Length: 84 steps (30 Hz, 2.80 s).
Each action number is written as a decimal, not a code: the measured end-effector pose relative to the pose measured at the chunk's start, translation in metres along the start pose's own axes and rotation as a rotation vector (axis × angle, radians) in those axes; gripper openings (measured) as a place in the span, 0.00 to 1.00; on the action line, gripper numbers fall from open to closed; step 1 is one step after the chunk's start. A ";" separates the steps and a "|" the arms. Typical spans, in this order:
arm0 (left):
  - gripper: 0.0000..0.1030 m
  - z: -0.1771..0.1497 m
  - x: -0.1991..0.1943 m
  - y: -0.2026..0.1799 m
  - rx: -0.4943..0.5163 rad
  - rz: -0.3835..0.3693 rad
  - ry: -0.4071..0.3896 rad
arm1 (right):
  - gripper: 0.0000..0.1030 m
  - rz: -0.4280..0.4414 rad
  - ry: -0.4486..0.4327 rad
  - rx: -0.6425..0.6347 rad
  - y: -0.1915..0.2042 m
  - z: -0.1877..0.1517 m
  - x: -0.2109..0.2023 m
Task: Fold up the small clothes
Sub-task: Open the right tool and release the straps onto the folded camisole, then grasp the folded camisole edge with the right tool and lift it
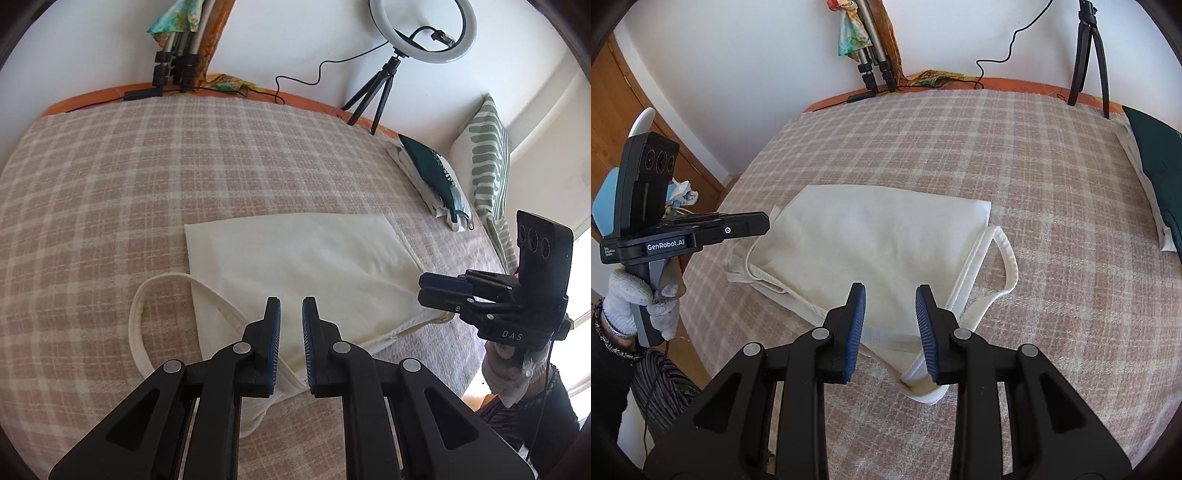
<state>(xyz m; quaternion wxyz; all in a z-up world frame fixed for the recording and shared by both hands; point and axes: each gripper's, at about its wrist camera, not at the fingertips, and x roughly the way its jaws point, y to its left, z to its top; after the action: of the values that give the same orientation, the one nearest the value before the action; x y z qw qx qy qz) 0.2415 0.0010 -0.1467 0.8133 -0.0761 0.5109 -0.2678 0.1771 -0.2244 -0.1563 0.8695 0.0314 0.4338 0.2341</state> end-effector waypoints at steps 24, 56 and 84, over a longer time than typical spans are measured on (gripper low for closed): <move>0.44 -0.012 -0.022 0.065 -0.316 -0.109 -0.163 | 0.59 0.109 -0.084 0.177 -0.041 -0.017 -0.026; 0.09 0.017 0.051 0.071 -0.361 -0.231 -0.118 | 0.19 0.320 0.004 0.383 -0.063 -0.029 0.030; 0.06 0.037 0.011 0.008 -0.194 -0.161 -0.248 | 0.14 0.225 -0.105 0.311 -0.054 -0.021 -0.022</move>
<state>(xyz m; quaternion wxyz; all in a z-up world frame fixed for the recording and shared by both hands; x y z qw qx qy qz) 0.2799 -0.0031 -0.1411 0.8348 -0.2273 0.4225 -0.2700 0.1701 -0.2849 -0.1669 0.8441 0.2256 0.4124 0.2580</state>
